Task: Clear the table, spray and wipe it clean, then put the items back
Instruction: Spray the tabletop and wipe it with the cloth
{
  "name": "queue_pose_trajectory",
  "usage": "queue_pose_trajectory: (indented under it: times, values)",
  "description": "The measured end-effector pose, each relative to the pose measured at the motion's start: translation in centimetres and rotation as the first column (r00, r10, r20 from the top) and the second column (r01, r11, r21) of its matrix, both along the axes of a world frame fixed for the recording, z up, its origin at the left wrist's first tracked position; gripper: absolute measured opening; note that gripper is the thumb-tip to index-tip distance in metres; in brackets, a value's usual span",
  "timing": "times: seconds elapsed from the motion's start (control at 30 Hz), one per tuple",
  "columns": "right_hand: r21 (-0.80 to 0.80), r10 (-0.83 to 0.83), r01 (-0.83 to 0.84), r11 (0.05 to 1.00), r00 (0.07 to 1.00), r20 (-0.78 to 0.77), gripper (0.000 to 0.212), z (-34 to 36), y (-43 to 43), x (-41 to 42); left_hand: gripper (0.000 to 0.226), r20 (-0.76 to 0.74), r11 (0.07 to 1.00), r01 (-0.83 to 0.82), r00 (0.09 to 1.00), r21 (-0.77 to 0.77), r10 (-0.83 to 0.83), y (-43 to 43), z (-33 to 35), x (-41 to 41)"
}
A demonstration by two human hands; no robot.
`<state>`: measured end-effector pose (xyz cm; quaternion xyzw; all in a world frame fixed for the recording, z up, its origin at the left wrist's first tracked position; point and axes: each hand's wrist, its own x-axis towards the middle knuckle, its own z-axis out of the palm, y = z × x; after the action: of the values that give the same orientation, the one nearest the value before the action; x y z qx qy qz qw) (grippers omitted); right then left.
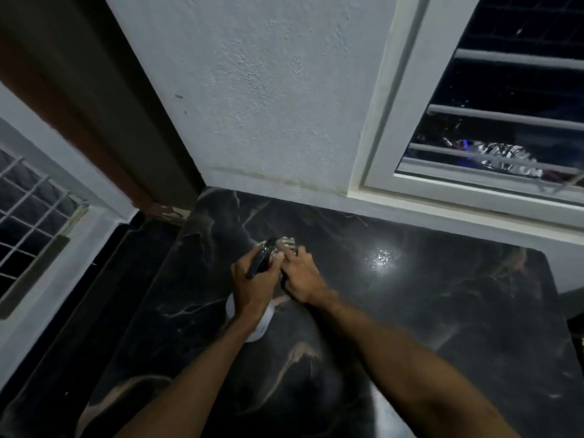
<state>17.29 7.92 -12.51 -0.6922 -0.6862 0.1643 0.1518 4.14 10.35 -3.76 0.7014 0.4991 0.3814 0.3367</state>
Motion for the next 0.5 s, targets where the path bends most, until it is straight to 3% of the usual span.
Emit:
queue_pose_trajectory:
  times: [0.07, 0.13, 0.17, 0.3, 0.4, 0.43, 0.5]
  values:
    - [-0.019, -0.217, 0.218, 0.976, 0.976, 0.022, 0.066, -0.1, 2.6, 4.1, 0.024, -0.007, 1.0, 0.004, 1.0, 0.009, -0.004, 1.6, -0.3, 0.4]
    - [-0.044, -0.464, 0.467, 0.883, 0.884, 0.061, 0.073, 0.0, 2.4, 8.7, 0.032, -0.008, 1.0, 0.015, 1.0, 0.018, -0.015, 2.5, -0.3, 0.8]
    - [-0.043, -0.511, 0.516, 0.855, 0.855, 0.094, 0.076, -0.1, 1.0, 10.6, 0.033, 0.0, 1.0, 0.027, 1.0, 0.011, -0.027, 2.8, -0.5, 1.0]
    - [-0.058, -0.423, 0.441, 0.896, 0.885, 0.194, 0.079, -0.8, -8.0, 16.4, 0.037, 0.028, 0.996, 0.089, 0.996, 0.004, -0.089, 1.9, -0.6, 2.4]
    - [-0.109, -0.758, 0.778, 0.619, 0.628, 0.177, 0.071, 0.0, -10.0, 19.3, 0.041, 0.057, 0.992, 0.124, 0.991, 0.009, -0.124, -0.2, -0.3, 3.8]
    - [-0.098, -0.755, 0.774, 0.625, 0.632, 0.174, 0.072, 0.2, -10.1, 18.7, 0.041, 0.051, 0.989, 0.144, 0.988, 0.026, -0.145, -0.9, -0.2, 4.3]
    - [-0.053, -0.574, 0.583, 0.811, 0.81, 0.119, 0.073, 0.0, -11.2, 15.4, 0.042, 0.029, 0.985, 0.168, 0.985, 0.031, -0.169, -2.7, -0.6, 5.2]
